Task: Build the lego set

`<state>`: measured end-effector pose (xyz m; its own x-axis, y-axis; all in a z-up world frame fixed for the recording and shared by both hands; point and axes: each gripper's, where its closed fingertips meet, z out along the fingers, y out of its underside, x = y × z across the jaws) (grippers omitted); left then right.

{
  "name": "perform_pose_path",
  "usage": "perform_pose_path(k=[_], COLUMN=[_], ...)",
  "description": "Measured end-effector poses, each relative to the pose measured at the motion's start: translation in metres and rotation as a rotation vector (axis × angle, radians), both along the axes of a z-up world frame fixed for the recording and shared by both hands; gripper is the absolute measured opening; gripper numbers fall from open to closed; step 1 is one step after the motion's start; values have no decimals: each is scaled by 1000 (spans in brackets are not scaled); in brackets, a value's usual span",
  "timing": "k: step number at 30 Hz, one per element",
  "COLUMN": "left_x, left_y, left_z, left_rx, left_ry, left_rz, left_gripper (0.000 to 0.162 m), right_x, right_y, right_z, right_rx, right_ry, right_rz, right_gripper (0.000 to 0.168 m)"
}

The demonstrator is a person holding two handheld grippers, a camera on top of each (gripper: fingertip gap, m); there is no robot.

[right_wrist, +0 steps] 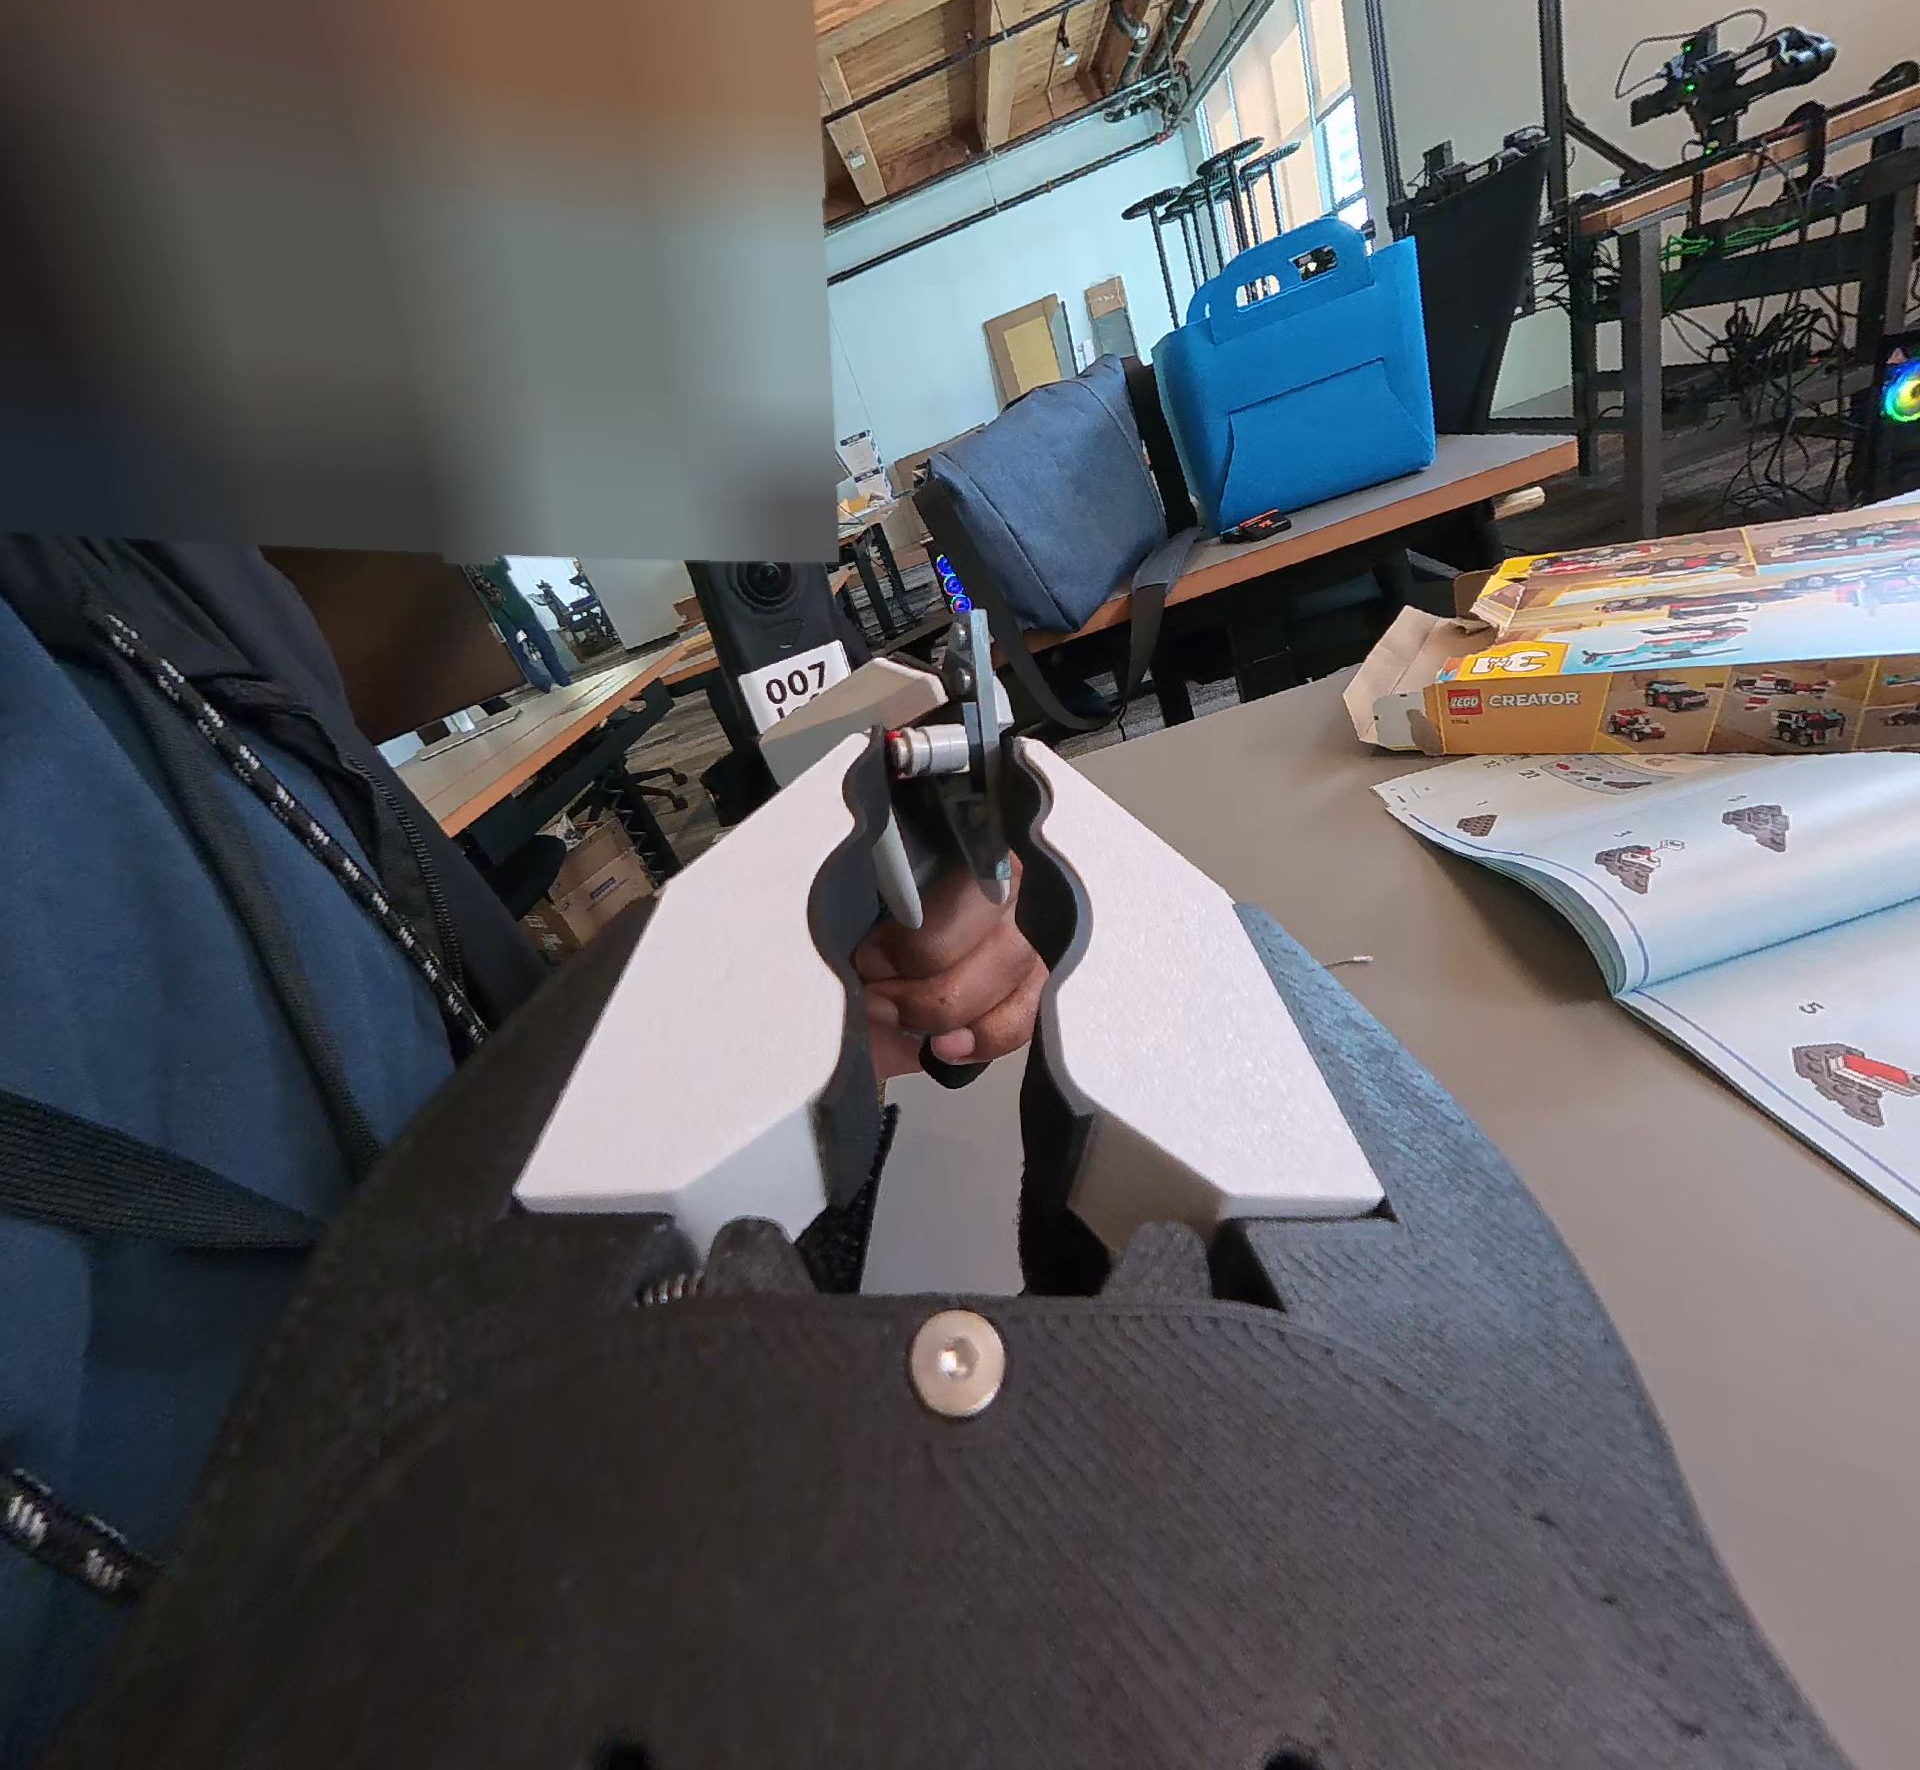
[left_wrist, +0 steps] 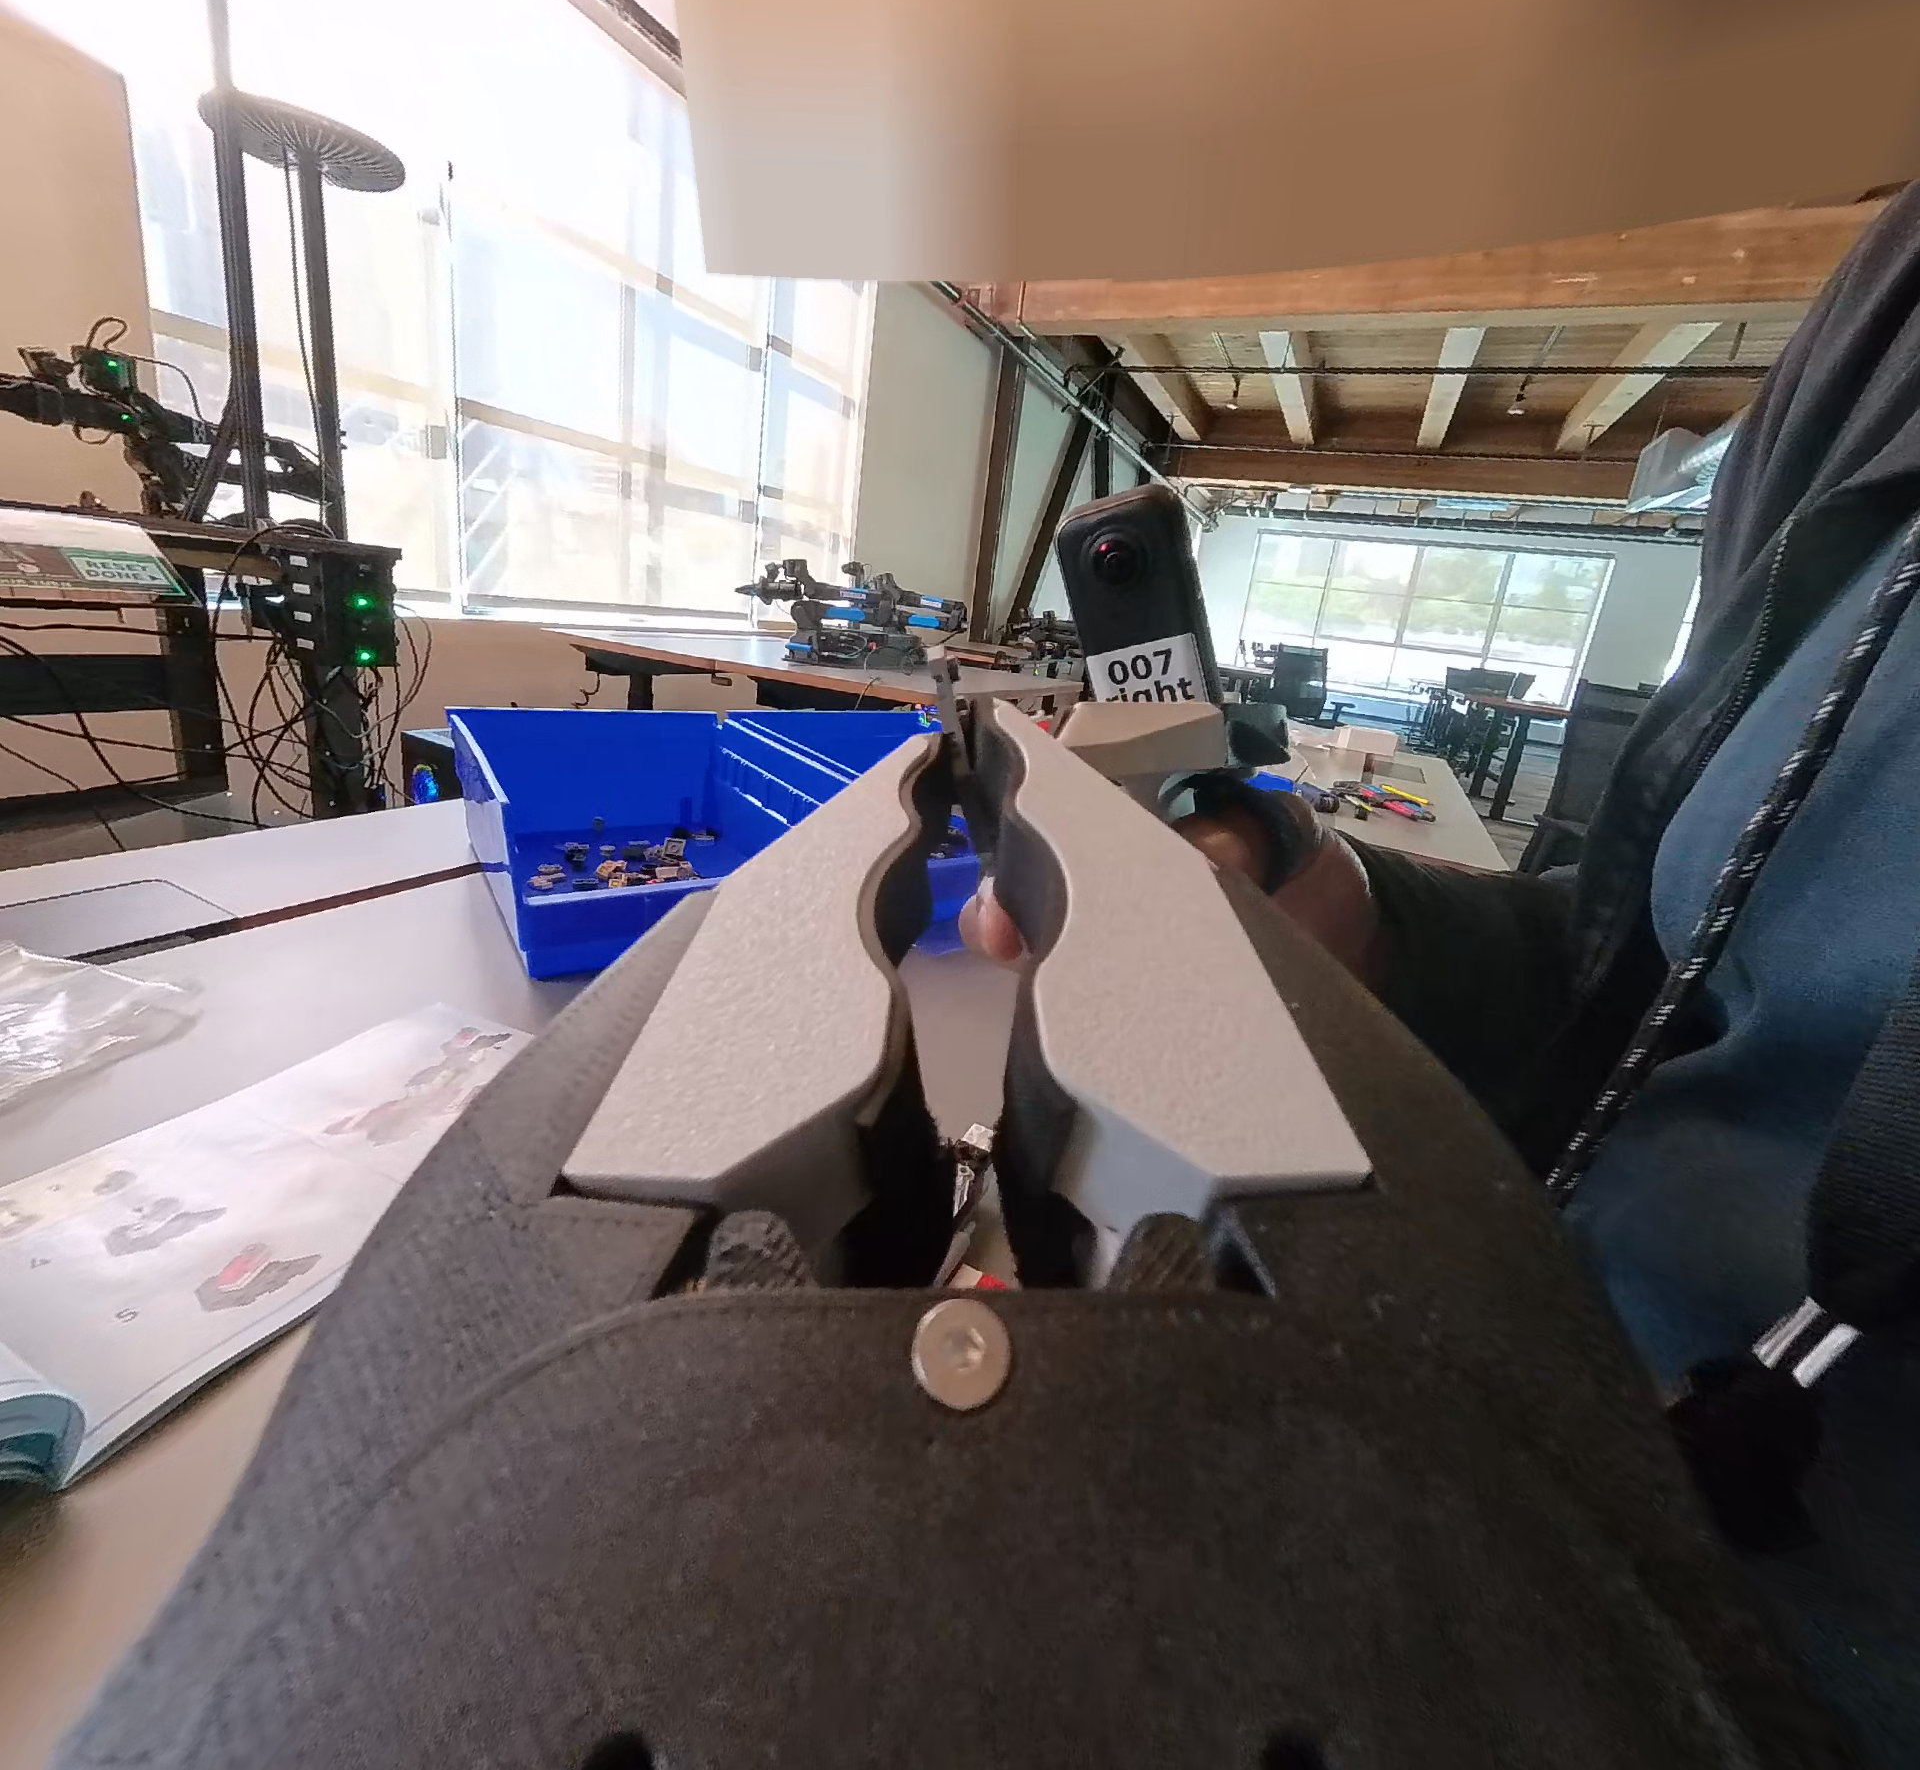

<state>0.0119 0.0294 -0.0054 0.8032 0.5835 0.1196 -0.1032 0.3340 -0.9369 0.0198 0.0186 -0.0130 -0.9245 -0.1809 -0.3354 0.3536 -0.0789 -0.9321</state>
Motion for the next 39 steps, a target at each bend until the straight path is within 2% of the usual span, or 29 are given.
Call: perform_pose_path(k=[15,26,28,30,32,34,36,39], left_x=[-8,-11,-22,-39,-47,-51,-51,-48], left_y=[-8,-5,-9,-17,-19,-20,-15,1], left_z=[0,-6,-17,-44,-70,-84,-91,-105], left_rx=[93,75,66,49,79,177,260,264], left_ry=[-34,-67,-153,-312,-483,-608,-685,-786], left_rz=[21,19,53,91,28,-43,-123,-202], left_gripper=[4,4,4,4,4,4,4,4], right_x=[-7,-8,-13,-23,-33,-42,-48,-52], right_y=[0,4,9,26,43,64,77,89], right_z=[1,-3,-16,-37,-52,-63,-71,-84], right_rx=[-49,-35,14,92,147,168,192,234], right_ry=[-173,-207,-196,-160,-142,-147,-133,-100], right_rz=[-5,-25,-59,-104,-167,-225,-274,-314], right_gripper=[22,22,31,32,32,32,32,33])
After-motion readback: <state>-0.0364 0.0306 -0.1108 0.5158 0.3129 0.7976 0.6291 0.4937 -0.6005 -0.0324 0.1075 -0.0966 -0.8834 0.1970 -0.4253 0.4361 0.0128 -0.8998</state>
